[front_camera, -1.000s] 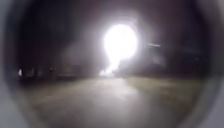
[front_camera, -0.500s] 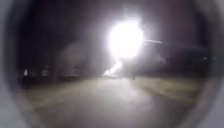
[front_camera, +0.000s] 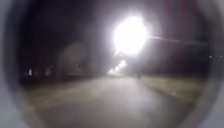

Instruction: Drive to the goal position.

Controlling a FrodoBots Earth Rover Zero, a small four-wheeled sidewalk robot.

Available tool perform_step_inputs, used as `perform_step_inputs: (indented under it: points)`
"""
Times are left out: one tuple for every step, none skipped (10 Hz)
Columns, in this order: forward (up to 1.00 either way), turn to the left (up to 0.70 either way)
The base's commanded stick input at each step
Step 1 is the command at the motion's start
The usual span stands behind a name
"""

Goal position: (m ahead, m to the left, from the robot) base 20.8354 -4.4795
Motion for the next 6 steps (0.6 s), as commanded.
perform_step_inputs:
  points:
    - [1.0, -0.07]
    - [1.0, -0.06]
    - [1.0, -0.05]
    - [1.0, -0.04]
    - [1.0, -0.03]
    - [1.0, -0.02]
